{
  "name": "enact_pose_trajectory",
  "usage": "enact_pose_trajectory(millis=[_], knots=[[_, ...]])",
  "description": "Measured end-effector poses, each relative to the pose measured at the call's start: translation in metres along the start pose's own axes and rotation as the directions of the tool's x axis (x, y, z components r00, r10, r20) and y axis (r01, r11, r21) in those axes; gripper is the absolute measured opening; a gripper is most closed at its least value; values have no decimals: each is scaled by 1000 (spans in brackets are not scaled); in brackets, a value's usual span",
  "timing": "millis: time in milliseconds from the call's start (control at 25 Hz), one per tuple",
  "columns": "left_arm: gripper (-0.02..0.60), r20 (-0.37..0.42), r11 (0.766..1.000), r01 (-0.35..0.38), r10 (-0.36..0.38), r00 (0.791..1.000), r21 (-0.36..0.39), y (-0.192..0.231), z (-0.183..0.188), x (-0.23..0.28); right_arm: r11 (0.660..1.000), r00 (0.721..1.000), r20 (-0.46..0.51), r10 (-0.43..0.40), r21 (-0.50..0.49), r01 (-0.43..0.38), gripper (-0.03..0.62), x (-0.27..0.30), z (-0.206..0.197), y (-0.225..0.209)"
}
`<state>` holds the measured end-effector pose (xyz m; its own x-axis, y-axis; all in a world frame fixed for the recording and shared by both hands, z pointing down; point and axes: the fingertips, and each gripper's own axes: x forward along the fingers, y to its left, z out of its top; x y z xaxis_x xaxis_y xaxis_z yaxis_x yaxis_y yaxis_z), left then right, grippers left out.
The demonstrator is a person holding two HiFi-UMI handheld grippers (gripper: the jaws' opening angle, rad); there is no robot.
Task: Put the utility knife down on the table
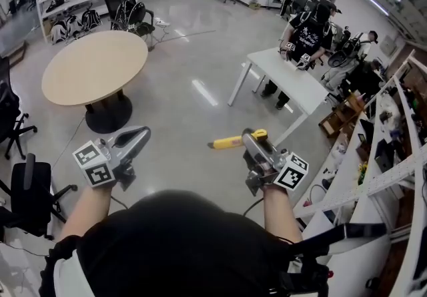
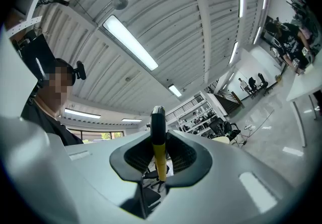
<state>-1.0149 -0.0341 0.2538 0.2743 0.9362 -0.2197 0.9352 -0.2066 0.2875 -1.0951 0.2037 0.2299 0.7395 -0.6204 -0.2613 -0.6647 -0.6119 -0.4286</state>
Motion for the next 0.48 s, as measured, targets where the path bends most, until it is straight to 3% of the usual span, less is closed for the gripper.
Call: enact_pose_trajectory(millis=[480], knots=[[0,-52,1000,15,-15,999,-10,-23,-26,53,1000,1000,8,0,7,0,86,-41,16,-29]])
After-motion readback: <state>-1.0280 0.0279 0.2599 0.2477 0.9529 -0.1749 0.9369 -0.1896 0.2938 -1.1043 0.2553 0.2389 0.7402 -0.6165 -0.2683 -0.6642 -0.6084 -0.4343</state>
